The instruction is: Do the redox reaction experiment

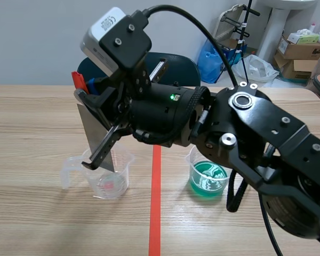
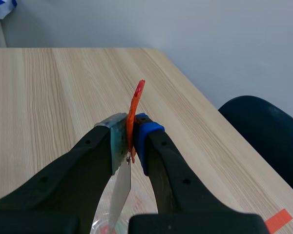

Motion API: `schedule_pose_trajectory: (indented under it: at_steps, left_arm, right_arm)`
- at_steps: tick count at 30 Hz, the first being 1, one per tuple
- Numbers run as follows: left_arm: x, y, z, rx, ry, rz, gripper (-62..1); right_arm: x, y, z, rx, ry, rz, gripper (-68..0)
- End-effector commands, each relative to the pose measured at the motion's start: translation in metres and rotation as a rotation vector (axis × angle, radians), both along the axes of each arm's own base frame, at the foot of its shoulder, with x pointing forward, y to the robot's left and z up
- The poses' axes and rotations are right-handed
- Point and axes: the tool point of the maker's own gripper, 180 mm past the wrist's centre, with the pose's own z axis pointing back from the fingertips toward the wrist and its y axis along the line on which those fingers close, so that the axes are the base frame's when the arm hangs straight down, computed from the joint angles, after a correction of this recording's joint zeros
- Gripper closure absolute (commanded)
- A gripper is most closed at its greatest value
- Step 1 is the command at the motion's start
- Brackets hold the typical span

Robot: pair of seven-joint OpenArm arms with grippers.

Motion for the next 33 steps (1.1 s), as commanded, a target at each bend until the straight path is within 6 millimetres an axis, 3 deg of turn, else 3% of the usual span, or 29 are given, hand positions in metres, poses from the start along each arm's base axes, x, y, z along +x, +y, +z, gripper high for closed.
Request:
schedule_pose_trajectory:
  at_steps: [1,10,18,33]
  left_arm:
    - [0.005,-0.005,0.007,-0.018,-0.032,-0.004,-62.3]
    - [0.005,-0.005,0.007,-0.018,-0.032,-0.004,-62.3]
    - [0.005,-0.005,0.007,-0.018,-0.032,-0.004,-62.3]
    - [0.005,-0.005,0.007,-0.018,-0.032,-0.004,-62.3]
  right_arm:
    - [0.007,-0.004,0.022,0.04,-0.04,-0.016,-0.7]
    - [0.006,-0.008,0.049,0.082,-0.057,-0.024,-0.7]
    - [0.012,-0.009,0.062,0.122,0.0,-0.015,-0.7]
    - [0.01,-0.008,0.068,0.141,0.038,-0.001,-0.7]
